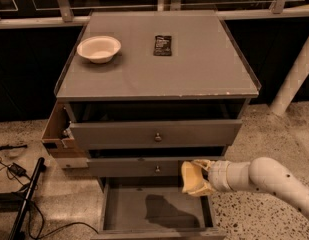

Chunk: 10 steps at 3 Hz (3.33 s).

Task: Pick sponge from bottom drawer and place on counter

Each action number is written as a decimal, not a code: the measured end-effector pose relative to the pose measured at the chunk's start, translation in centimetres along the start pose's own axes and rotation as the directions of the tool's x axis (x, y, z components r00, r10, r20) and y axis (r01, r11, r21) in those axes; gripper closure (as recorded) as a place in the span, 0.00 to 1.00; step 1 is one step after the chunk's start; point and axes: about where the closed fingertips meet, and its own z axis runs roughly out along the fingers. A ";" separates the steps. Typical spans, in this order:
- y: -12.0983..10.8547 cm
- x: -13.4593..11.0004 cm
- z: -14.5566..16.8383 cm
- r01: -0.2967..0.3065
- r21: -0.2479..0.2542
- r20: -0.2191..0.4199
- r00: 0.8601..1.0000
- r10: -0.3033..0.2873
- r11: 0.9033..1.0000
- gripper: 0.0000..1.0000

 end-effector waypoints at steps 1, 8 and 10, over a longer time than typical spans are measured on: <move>-1.0 -2.2 -3.0 -0.031 0.016 -0.004 1.000 0.031 0.999 1.00; -11.4 -27.1 -21.9 0.063 0.120 0.142 0.987 -0.080 0.991 1.00; -13.7 -30.1 -19.9 0.121 0.132 0.161 0.977 -0.142 0.984 1.00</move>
Offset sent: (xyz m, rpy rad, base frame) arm -0.0145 -0.0298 0.2362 0.1032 0.0963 -0.1335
